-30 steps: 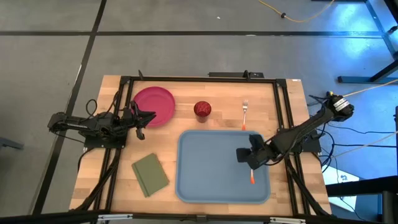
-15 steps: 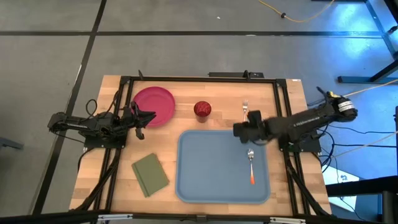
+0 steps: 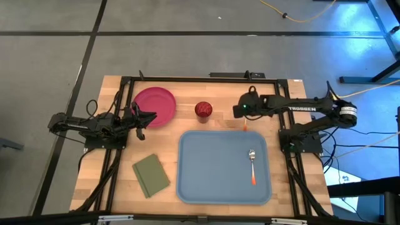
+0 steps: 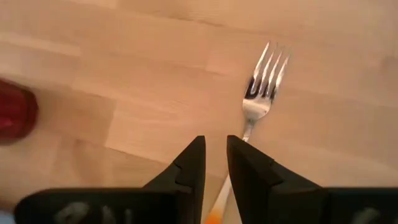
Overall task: Pick and place plate/cup/fork/spoon on tray
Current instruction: Put the orange fork on the blue serving tray to the left of the orange spoon
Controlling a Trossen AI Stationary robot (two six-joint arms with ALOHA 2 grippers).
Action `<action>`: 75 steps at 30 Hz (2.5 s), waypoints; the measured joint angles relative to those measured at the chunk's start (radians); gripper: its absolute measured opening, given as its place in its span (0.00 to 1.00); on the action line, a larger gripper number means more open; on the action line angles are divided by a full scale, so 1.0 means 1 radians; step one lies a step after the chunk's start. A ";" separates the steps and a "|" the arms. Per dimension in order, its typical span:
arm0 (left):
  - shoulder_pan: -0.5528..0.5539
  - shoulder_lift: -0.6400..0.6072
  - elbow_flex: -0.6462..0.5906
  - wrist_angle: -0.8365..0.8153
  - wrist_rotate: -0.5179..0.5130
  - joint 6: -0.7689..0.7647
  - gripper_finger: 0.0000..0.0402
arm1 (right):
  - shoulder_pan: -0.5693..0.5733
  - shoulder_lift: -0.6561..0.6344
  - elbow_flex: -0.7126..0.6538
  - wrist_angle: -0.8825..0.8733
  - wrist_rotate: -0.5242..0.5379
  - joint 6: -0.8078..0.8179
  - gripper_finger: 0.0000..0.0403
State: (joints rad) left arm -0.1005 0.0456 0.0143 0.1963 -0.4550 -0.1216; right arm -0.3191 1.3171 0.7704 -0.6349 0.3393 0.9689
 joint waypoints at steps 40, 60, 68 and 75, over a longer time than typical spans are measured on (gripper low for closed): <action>0.000 0.000 0.000 0.000 0.000 -0.003 0.14 | -0.005 0.223 -0.001 -0.017 -0.019 0.048 0.18; 0.000 0.000 0.000 0.000 0.000 -0.003 0.14 | -0.003 0.328 0.002 0.009 0.027 0.149 0.16; 0.000 0.000 0.000 0.000 0.000 -0.003 0.14 | -0.005 0.330 -0.001 0.019 0.090 0.145 0.03; 0.000 0.000 0.000 -0.001 0.000 -0.003 0.14 | -0.007 0.284 -0.003 0.017 0.137 0.122 0.01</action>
State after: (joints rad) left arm -0.1005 0.0454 0.0143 0.1955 -0.4549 -0.1242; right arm -0.3264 1.6007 0.7673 -0.6176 0.4759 1.0908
